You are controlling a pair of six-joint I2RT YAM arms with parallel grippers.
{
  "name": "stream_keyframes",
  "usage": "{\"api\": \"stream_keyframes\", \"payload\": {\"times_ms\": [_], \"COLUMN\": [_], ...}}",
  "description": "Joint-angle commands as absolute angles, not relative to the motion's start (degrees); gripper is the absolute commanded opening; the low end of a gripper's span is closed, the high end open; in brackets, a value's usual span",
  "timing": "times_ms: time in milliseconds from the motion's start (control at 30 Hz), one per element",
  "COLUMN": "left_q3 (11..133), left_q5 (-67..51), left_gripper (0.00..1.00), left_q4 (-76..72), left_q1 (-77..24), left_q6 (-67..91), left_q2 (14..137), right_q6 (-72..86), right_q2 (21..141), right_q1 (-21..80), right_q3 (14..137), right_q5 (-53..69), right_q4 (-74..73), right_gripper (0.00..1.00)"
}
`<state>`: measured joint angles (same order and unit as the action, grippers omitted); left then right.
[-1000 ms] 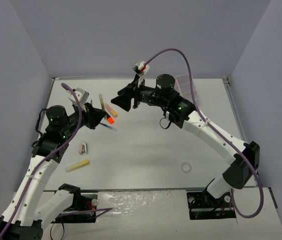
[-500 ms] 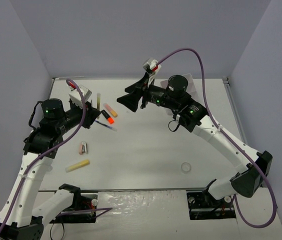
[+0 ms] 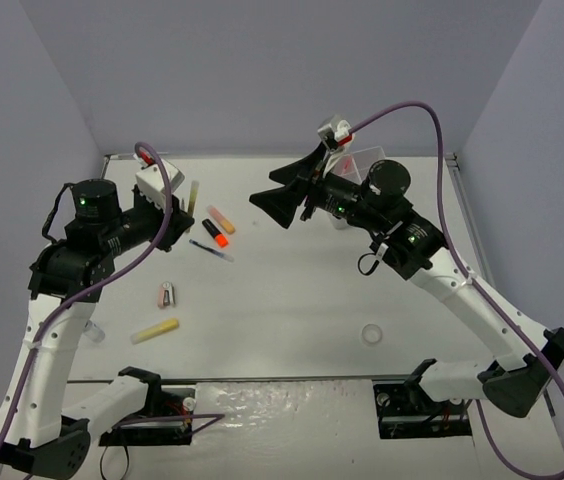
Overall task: Sort the stationery into containers
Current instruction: Place the pen in the storage box.
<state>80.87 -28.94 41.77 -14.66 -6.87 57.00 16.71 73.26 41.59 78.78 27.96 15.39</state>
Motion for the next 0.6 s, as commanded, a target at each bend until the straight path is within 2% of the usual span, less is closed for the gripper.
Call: {"api": "stream_keyframes", "payload": {"times_ms": [0, 300, 567], "left_q3": [81.43, 79.35, 75.67], "left_q5": [-32.11, -38.11, -38.83], "left_gripper": [0.00, 0.00, 0.00], "left_q4": [40.21, 30.61, 24.40], "left_q1": [-14.77, -14.77, -14.77], "left_q6": [-5.96, 3.91, 11.43], "left_q2": [54.34, 53.26, 51.80], "right_q6": [21.06, 20.85, 21.91], "right_q2": [77.67, 86.70, 88.13], "right_q1": [41.66, 47.60, 49.12], "right_q3": [82.55, 88.78, 88.06], "right_q5": [30.12, 31.20, 33.61], "right_q4": [22.15, 27.06, 33.35], "right_gripper": [0.69, 0.67, 0.65]}}
